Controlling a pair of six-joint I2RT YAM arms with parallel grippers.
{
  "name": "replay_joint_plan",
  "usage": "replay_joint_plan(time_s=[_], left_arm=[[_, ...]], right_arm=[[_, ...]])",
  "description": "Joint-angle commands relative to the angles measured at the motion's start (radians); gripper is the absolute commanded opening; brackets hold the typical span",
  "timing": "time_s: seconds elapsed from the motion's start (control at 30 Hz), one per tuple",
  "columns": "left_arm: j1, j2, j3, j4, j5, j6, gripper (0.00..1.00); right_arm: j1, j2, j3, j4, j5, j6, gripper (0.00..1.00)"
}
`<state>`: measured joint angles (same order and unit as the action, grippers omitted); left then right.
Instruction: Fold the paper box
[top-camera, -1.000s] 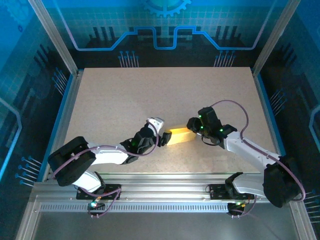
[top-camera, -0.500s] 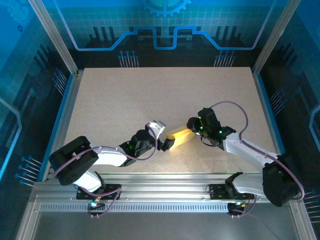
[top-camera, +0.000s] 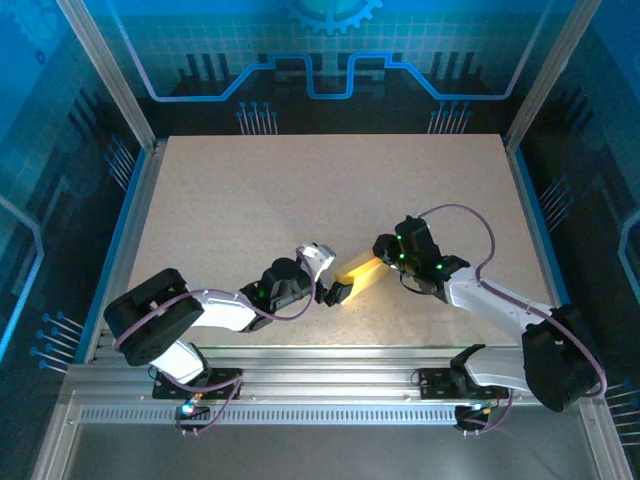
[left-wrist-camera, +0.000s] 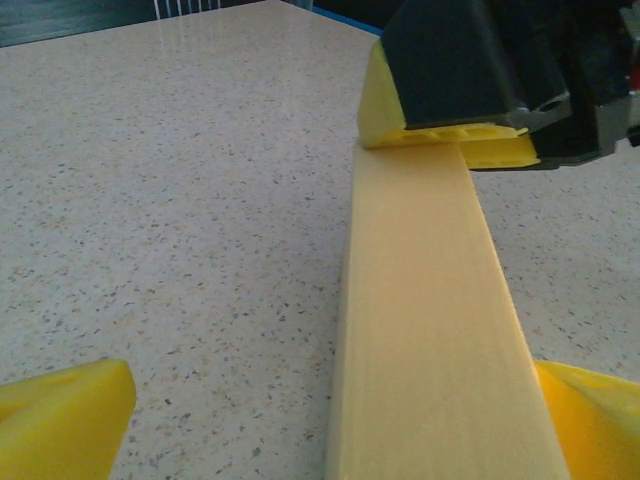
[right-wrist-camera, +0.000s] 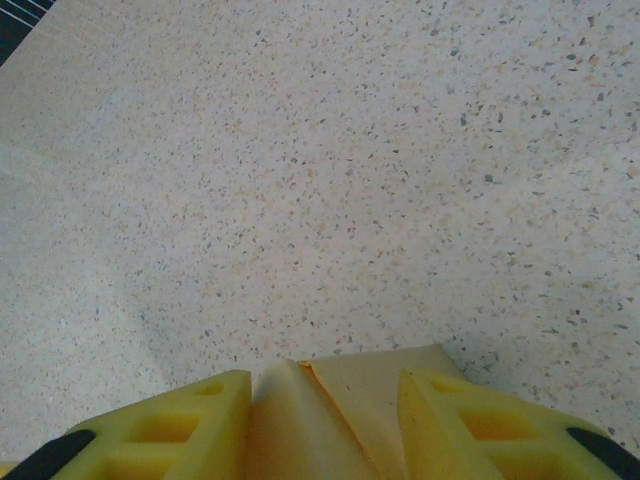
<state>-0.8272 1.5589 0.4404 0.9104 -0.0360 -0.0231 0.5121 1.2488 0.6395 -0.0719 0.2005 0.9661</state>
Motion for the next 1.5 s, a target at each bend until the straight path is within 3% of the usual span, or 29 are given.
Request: replay_joint_plan(time_s=[0.0, 0.17, 0.43, 0.7, 0.87, 0.93, 1.27, 1.47], left_arm=[[-0.001, 0.016, -0.023, -0.021, 0.132, 0.013, 0.99], [0.003, 0.014, -0.014, -0.023, 0.215, 0.021, 0.99], [0.019, 0.028, -0.036, -0.022, 0.034, 0.044, 0.99], [0.031, 0.037, -0.033, -0.058, 0.030, 0.076, 0.99], [0.033, 0.138, -0.011, 0.008, 0.008, 0.156, 0.90], [0.038, 0.184, -0.016, 0.077, 0.000, 0.163, 0.82], [0.108, 0.216, 0.004, 0.132, 0.184, 0.075, 0.78], [0.145, 0.228, 0.036, 0.137, 0.280, 0.009, 0.68]], right_arm=[[0.019, 0.075, -0.080, -0.196, -0.004, 0.016, 0.41], [0.020, 0.086, -0.085, -0.187, -0.003, 0.019, 0.40], [0.023, 0.064, -0.100, -0.170, -0.002, 0.005, 0.40], [0.027, 0.058, -0.140, -0.142, -0.001, -0.036, 0.37], [0.033, 0.055, -0.166, -0.092, -0.009, -0.080, 0.36], [0.035, 0.047, -0.175, -0.074, -0.015, -0.101, 0.36], [0.052, 0.012, -0.240, 0.030, -0.011, -0.274, 0.37], [0.091, 0.070, -0.274, 0.114, 0.048, -0.345, 0.37]])
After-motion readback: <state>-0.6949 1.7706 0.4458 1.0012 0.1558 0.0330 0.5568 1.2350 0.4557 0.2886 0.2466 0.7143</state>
